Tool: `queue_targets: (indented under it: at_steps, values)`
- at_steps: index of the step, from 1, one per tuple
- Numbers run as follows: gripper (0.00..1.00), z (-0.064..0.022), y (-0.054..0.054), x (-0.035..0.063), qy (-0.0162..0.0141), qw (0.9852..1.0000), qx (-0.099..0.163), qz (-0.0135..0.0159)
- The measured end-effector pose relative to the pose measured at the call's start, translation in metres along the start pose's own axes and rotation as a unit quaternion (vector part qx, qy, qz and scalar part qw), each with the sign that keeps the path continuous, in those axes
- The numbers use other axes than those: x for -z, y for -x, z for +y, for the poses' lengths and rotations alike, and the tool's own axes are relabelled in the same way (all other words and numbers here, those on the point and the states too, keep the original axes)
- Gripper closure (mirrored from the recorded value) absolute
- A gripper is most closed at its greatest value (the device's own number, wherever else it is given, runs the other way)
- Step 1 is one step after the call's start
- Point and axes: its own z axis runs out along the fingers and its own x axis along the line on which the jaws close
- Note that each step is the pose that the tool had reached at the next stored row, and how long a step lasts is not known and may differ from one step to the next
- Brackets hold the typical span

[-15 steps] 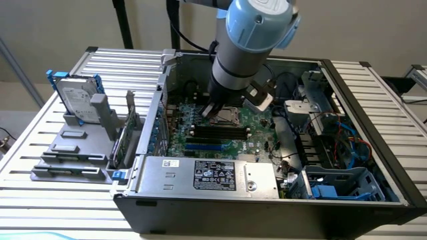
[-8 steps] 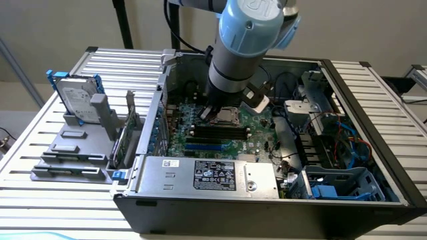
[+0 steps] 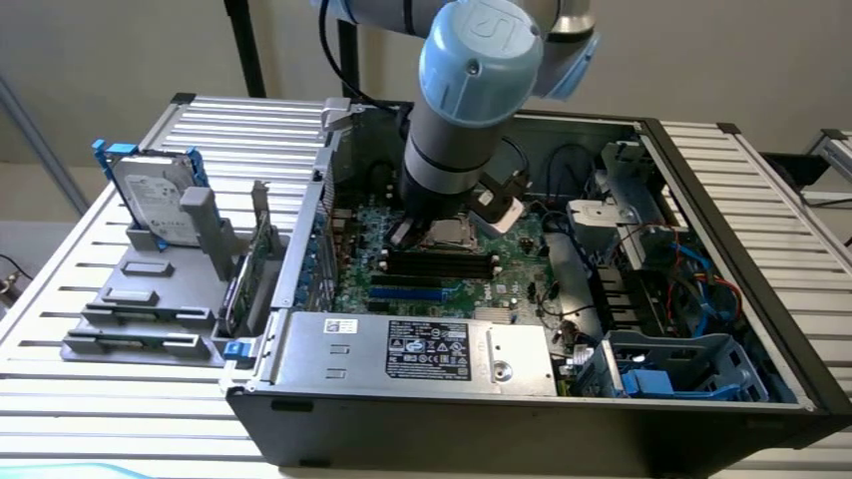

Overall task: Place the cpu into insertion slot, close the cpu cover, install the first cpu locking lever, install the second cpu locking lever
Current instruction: 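Install the second cpu locking lever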

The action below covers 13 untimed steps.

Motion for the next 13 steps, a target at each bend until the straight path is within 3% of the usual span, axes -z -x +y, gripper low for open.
queue_targets:
  at_steps: [13]
  values:
    - [0.89, -0.0023, -0.001, -0.012, 0.0008, 1.0, 0.0, -0.0009]
